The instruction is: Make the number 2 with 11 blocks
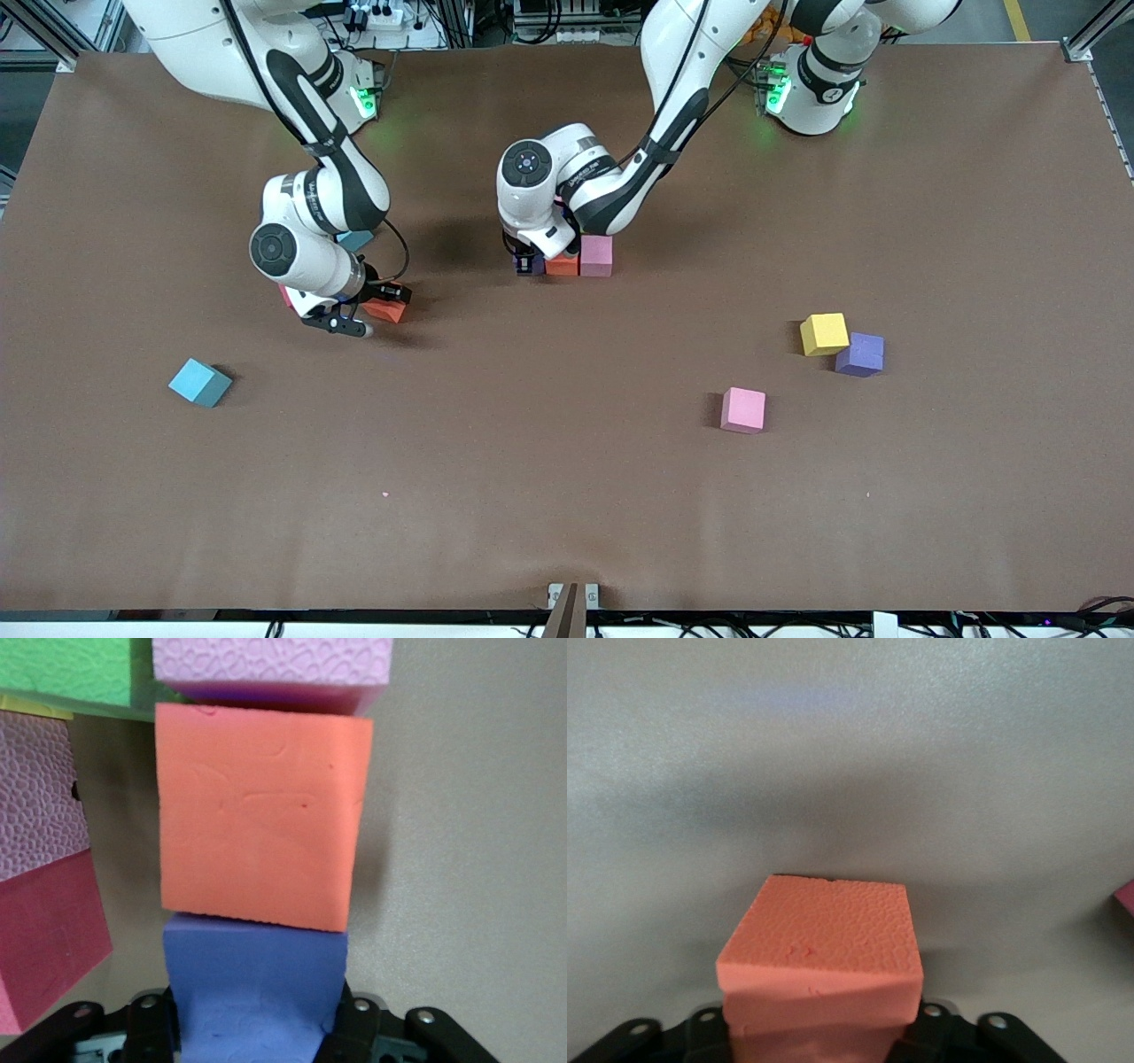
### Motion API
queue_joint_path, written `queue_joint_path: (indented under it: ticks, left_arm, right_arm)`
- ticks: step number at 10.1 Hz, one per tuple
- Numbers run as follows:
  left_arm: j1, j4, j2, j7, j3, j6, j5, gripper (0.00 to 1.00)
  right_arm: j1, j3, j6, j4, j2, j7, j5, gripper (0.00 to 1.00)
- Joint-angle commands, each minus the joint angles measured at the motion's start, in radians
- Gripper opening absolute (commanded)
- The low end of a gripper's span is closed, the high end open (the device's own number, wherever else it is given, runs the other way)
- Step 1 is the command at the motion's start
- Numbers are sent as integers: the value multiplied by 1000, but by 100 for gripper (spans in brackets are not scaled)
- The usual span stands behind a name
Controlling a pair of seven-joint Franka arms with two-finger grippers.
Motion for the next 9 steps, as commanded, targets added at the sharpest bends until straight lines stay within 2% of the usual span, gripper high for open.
queue_joint_path:
  ticks: [1, 3, 6, 7, 8, 9]
  left_arm:
    - [18, -21, -3, -16, -3, -10, 51, 13]
    - [24, -19, 0, -12, -3, -10, 51, 14]
    - [30, -18, 0, 6, -3, -10, 51, 15]
    - [30, -16, 1, 9, -3, -10, 52, 24]
    - [30, -15, 1, 11, -3, -10, 52, 53]
    - [30, -13, 1, 11, -3, -8, 52, 100]
  right_arm:
    - [12, -9, 2, -3, -24, 0, 16, 19]
    - [12, -8, -14, 21, -33, 1, 16, 20]
    - [12, -6, -115, 93, -42, 15, 16, 21]
    - [15, -5, -133, 116, -41, 18, 16, 21]
    - [24, -3, -135, 133, -38, 18, 16, 21]
    - [42, -3, -135, 145, -35, 18, 16, 21]
